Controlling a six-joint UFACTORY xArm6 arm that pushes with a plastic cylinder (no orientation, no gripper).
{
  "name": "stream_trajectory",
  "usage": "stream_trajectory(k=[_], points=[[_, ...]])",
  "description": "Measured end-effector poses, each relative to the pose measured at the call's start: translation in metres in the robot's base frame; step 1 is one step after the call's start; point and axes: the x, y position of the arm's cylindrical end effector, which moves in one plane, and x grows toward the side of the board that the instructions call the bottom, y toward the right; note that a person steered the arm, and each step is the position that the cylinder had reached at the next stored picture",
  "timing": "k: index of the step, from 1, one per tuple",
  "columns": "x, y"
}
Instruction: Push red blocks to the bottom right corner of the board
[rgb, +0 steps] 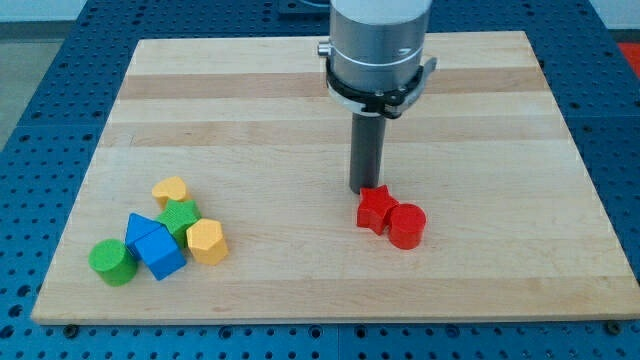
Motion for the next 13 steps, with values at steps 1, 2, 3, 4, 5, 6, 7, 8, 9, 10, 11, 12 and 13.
stream_trajectory(k=[1, 2, 3, 4, 5, 6, 7, 8, 9, 10, 11, 12, 13], points=[[-0.001, -0.027], [0.007, -0.039], [0.021, -0.03], [0.031, -0.012], [0.044, 0.001], [0.051, 0.018], [0.06, 0.034], [0.07, 0.053], [0.078, 0.069], [0.081, 0.083], [0.083, 0.097], [0.085, 0.11], [0.085, 0.11]])
